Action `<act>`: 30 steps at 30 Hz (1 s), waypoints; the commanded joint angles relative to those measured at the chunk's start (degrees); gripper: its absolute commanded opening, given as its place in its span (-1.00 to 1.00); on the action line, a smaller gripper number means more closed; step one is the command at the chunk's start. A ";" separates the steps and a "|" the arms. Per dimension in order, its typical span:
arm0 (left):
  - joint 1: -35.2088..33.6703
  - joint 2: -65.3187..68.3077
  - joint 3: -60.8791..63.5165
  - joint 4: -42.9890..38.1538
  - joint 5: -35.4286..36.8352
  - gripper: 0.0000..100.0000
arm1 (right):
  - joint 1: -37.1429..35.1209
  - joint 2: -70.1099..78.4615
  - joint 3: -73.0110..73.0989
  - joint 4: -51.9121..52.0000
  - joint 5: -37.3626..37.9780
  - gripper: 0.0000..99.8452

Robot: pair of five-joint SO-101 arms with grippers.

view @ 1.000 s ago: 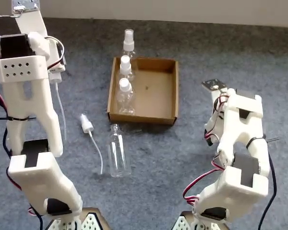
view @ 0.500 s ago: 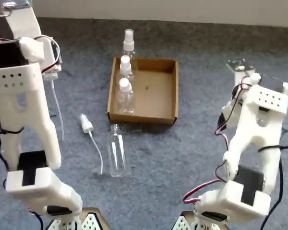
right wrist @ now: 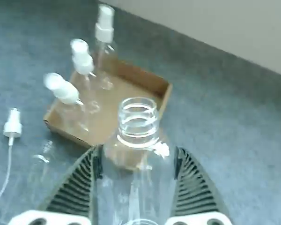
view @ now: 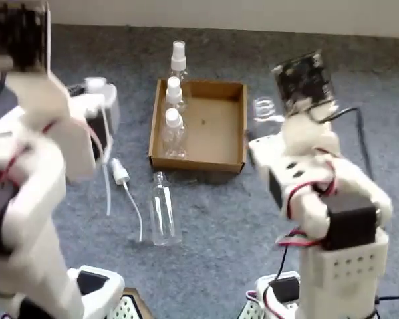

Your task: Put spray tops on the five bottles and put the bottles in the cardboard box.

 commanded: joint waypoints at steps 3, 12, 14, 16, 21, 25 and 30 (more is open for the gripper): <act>10.95 -5.93 -0.22 -7.12 -0.35 -0.99 | -10.59 -14.20 26.15 -19.91 -3.16 -0.99; 11.65 -5.14 2.59 -26.37 0.00 -0.99 | -17.10 -44.88 65.98 -41.54 -3.16 -0.99; 14.46 -4.88 5.49 -30.42 0.00 -0.99 | -19.12 -49.19 71.43 -43.56 -4.57 -0.99; 17.98 -4.70 8.75 -33.23 -0.18 -0.99 | -19.38 -52.70 73.45 -44.88 -7.38 -0.99; 24.48 -5.05 20.00 -40.35 -0.26 -0.99 | -19.03 -57.80 74.24 -44.79 -8.09 -0.99; 24.84 -5.14 28.79 -45.71 -0.35 -0.99 | -19.03 -58.42 74.33 -44.79 -8.09 -0.99; 25.10 -5.14 33.71 -49.58 -0.35 -0.99 | -18.95 -58.42 74.33 -44.79 -8.09 -0.99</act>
